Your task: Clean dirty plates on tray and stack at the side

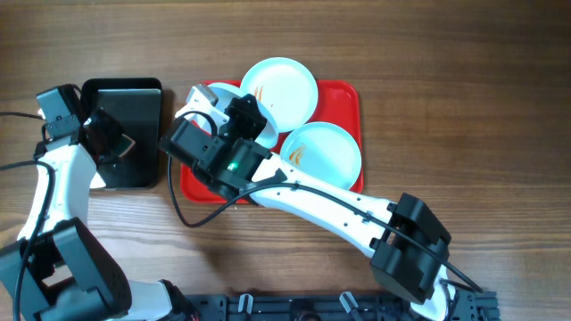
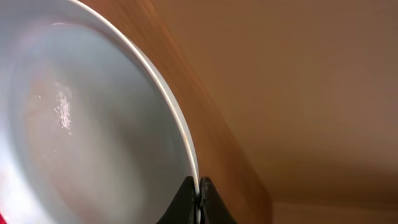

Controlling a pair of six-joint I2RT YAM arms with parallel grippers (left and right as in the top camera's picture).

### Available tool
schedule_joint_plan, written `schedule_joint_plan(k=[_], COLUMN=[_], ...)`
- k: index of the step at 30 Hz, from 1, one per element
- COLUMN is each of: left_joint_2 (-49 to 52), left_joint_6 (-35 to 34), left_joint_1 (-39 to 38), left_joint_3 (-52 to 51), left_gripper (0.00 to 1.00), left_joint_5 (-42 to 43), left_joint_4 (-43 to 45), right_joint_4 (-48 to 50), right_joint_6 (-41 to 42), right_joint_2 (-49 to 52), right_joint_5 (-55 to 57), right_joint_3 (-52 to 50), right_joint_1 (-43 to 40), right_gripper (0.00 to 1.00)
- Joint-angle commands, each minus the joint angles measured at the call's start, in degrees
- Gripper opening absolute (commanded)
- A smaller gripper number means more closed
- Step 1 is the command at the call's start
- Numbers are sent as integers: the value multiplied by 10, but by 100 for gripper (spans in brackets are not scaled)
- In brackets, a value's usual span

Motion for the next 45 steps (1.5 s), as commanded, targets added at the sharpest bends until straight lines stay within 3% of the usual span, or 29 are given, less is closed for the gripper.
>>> schedule_joint_plan(k=[1, 8, 11, 17, 23, 28, 34, 38, 45], left_joint_2=[4, 4, 4, -7, 14, 8, -24, 28, -12], left_joint_6=[3, 3, 3, 5, 35, 35, 35, 35, 36], left_joint_1=[3, 3, 3, 3, 4, 4, 4, 4, 4], left_joint_3=[11, 11, 11, 11, 11, 11, 11, 11, 41], left_gripper=[4, 4, 4, 4, 4, 4, 4, 4, 4], left_joint_5=[-2, -2, -2, 1, -29, -21, -31, -34, -9], left_joint_4=[-2, -2, -2, 2, 9, 4, 7, -9, 0], right_joint_4=[5, 5, 2, -80, -99, -139, -130, -148, -149], right_joint_6=[-23, -17, 37, 213, 325, 363, 363, 372, 374], right_joint_2=[-20, -20, -20, -20, -20, -20, -20, -20, -20], right_joint_5=[50, 50, 45, -140, -375, -440, -614, -624, -624], right_joint_3=[10, 10, 10, 10, 10, 10, 10, 5, 6], right_joint_1=[3, 3, 3, -16, -66, -111, -177, -206, -206], right_gripper=[4, 4, 4, 4, 4, 4, 4, 4, 4])
